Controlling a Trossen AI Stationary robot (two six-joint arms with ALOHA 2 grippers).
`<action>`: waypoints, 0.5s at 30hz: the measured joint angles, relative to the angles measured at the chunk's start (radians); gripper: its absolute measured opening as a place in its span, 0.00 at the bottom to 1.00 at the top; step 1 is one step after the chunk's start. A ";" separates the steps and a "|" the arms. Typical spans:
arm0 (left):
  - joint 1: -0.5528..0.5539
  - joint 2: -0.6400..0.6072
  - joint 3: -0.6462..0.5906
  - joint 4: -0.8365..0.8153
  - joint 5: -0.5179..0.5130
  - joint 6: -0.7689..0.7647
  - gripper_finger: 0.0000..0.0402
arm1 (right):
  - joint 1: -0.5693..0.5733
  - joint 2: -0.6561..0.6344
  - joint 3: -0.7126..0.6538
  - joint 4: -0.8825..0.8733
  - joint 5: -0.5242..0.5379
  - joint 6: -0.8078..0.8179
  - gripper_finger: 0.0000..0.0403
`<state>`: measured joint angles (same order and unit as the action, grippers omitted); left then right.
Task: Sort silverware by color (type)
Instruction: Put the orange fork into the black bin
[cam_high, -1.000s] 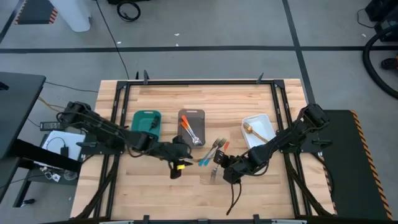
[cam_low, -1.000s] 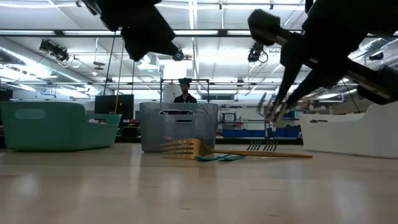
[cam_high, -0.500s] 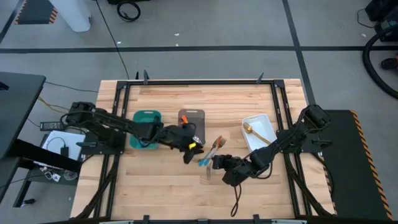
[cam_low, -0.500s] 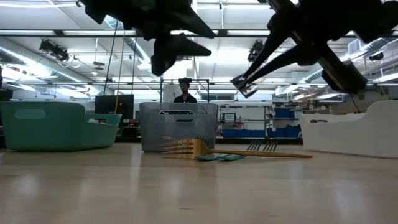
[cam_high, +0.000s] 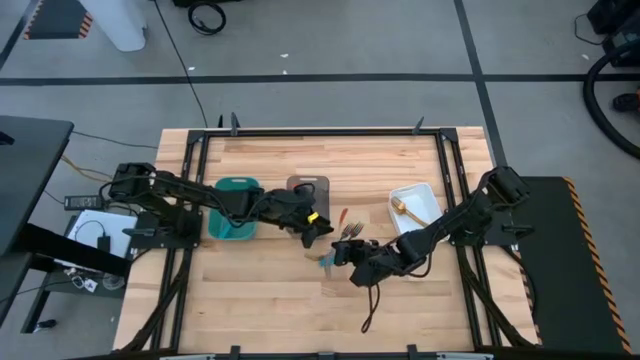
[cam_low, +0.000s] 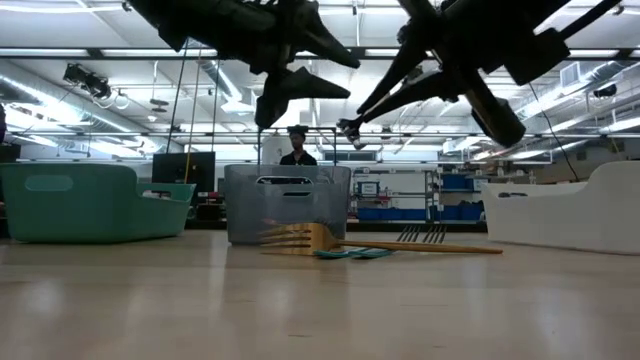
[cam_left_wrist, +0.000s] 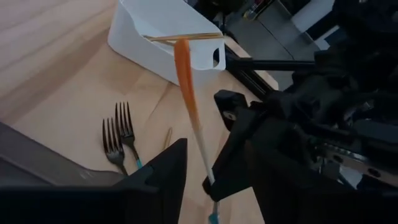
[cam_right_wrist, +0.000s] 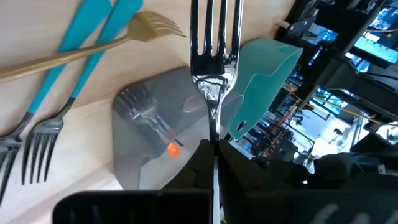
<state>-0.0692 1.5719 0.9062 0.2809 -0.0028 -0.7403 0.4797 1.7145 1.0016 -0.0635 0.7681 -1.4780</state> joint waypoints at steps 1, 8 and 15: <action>0.000 0.000 0.000 0.001 0.000 0.000 0.43 | -0.005 0.000 0.000 0.003 -0.007 -0.006 0.02; 0.000 0.053 -0.001 0.031 -0.004 0.010 0.48 | -0.038 0.000 0.000 0.043 -0.041 -0.033 0.02; 0.002 0.122 -0.001 0.126 -0.009 0.010 0.48 | -0.046 0.000 0.000 0.064 -0.064 -0.037 0.02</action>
<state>-0.0669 1.6935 0.9051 0.4065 -0.0116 -0.7301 0.4339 1.7145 1.0016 0.0002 0.7037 -1.5150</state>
